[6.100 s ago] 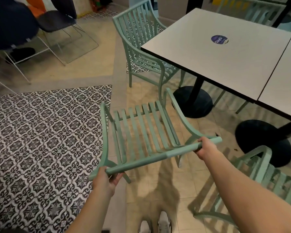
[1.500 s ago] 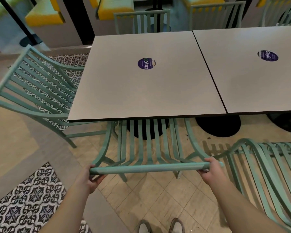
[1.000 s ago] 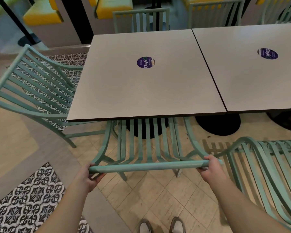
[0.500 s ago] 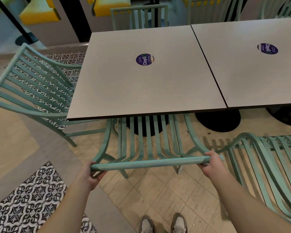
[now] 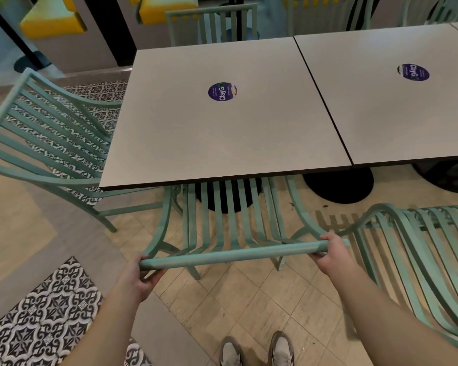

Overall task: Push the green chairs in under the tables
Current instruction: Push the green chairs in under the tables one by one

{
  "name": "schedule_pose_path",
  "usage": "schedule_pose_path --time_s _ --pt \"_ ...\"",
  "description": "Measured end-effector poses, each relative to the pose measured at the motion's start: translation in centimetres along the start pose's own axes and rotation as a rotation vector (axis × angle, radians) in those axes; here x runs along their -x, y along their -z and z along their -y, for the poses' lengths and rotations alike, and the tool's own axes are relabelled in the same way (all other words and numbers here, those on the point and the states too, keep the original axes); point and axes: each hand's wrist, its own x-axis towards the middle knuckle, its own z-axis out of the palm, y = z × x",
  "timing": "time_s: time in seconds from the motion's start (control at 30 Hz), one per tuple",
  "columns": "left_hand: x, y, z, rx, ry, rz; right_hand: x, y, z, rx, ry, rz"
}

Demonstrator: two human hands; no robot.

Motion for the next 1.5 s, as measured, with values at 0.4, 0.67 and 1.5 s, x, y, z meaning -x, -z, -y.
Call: schedule_pose_path --time_s 0.4,0.67,1.5 --pt "-0.3 0.3 0.0 -0.01 -0.006 0.015 -0.1 0.2 -0.4 0.04 0.04 0.022" --pt "0.0 1.8 0.2 -0.088 -0.054 0.069 -0.5 1.3 -0.5 0.037 0.105 0.115" --pt "17.7 -15.2 33.4 -2.039 -0.931 0.812 2.4 43.0 3.4 0.76 0.523 -0.267"
